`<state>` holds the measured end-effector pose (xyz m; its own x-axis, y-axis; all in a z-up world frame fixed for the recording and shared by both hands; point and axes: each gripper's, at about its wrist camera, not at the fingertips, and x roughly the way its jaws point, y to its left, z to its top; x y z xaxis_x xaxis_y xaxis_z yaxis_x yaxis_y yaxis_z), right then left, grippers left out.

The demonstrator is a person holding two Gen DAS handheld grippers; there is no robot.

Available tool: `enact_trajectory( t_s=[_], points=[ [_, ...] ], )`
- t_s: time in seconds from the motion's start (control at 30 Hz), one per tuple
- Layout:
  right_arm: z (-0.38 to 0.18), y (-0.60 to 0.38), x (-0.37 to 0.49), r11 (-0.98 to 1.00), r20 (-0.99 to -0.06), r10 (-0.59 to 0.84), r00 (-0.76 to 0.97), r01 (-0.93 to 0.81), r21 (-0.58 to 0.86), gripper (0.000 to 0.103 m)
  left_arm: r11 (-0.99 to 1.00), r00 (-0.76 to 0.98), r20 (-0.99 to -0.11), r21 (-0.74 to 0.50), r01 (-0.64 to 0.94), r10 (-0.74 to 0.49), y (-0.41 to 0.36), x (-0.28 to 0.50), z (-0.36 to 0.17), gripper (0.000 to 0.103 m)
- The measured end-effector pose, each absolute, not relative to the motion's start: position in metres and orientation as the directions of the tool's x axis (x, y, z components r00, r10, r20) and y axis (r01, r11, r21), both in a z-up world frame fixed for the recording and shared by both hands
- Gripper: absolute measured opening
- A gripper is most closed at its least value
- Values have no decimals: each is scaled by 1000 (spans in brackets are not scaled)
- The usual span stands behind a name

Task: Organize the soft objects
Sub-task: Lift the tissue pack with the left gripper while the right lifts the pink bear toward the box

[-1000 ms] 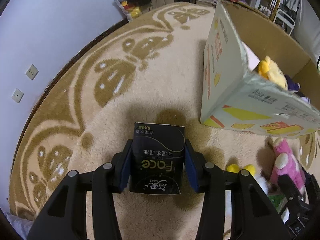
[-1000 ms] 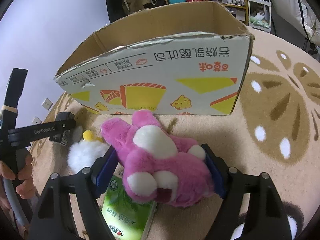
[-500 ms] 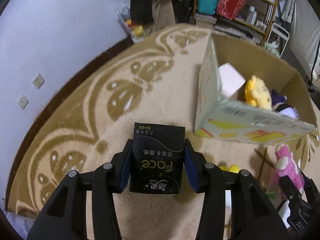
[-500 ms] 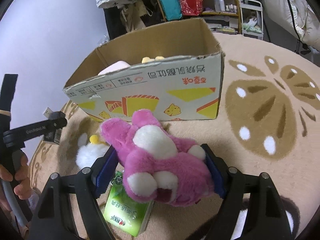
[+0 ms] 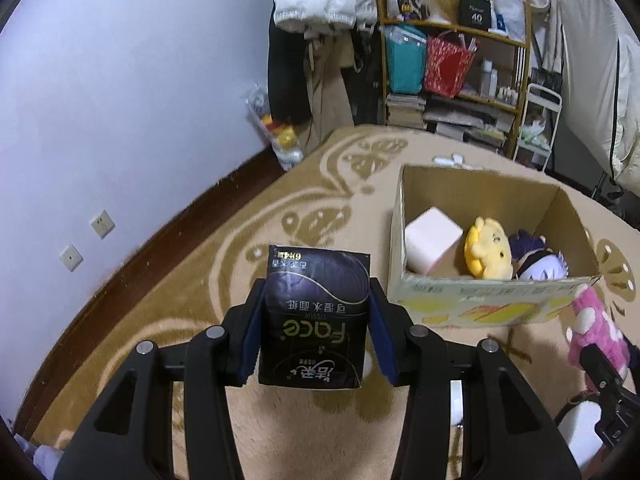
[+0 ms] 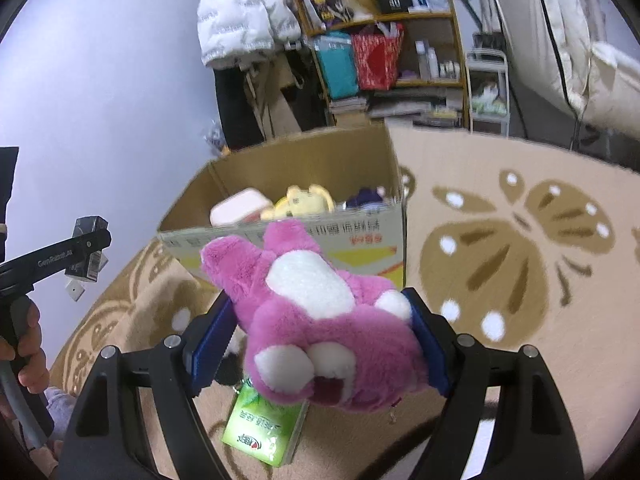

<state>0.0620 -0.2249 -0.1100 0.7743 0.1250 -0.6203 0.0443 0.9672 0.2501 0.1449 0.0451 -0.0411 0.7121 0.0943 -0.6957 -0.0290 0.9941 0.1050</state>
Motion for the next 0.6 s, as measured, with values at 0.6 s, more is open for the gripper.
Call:
enact_trajectory(
  t_s=[0.6],
  points=[
    [-78,-211,77,984,-514,115,850,-28,175,85,993,791,-607,119,-5,77,28,157,-13,46]
  ],
)
